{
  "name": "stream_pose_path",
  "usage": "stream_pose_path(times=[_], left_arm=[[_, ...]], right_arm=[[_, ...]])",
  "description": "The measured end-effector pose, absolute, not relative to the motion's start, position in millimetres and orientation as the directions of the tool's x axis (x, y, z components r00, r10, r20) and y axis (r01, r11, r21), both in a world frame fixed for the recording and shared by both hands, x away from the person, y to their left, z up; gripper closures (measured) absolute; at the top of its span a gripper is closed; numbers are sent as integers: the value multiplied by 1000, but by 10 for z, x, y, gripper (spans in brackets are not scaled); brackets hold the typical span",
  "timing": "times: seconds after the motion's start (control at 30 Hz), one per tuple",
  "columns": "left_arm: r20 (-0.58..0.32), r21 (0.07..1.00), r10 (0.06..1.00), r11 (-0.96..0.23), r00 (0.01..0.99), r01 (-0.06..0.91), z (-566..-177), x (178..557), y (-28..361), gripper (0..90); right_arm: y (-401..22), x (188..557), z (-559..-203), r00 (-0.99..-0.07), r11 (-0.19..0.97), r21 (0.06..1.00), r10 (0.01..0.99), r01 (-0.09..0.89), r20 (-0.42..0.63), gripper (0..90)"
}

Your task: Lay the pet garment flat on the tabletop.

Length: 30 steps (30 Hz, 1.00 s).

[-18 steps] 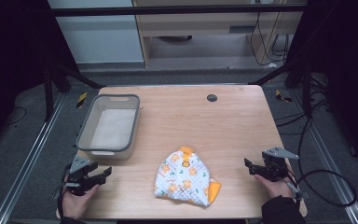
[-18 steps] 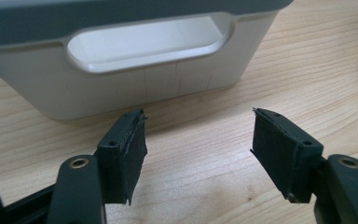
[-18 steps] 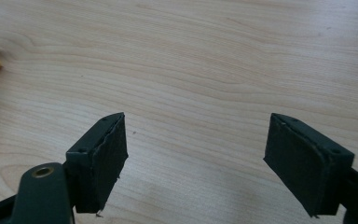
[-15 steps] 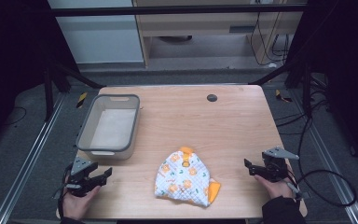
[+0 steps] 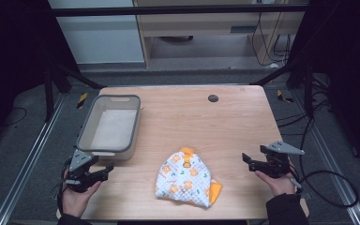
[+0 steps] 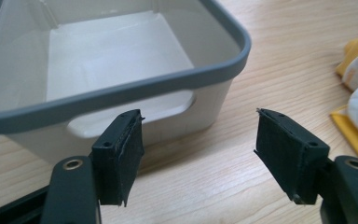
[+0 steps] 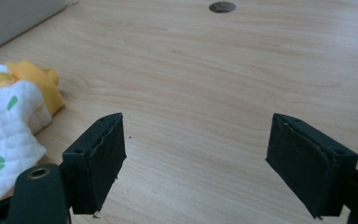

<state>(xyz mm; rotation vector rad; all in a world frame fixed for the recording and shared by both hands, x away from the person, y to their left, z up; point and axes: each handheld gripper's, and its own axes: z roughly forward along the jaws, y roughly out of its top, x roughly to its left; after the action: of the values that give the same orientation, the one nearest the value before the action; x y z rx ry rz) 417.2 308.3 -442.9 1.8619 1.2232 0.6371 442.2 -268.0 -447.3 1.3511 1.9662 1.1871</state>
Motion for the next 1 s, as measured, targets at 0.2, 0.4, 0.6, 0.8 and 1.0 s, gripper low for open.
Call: stream_pose_path(times=[0.2,0.4,0.6,0.8,1.0], left_arm=[[-53,850,907,-179,419,495,-4308,4203,3038,316],[-54,869,892,-179,448,461,-4188,4245,2918,318],[-46,878,868,-200,494,435,-4104,4295,2703,324],[-31,879,840,-234,541,415,-4058,4352,2445,321],[-31,870,815,-263,578,417,-4093,4402,2216,318]], right_arm=[[-2630,4478,-4384,-405,131,861,909,491,93,191],[-2556,4514,-4260,-410,131,872,908,471,85,190],[-2462,4549,-4154,-435,134,880,896,456,89,189],[-2343,4561,-4114,-465,153,880,881,449,84,197],[-2228,4539,-4142,-501,176,875,861,452,85,211]])
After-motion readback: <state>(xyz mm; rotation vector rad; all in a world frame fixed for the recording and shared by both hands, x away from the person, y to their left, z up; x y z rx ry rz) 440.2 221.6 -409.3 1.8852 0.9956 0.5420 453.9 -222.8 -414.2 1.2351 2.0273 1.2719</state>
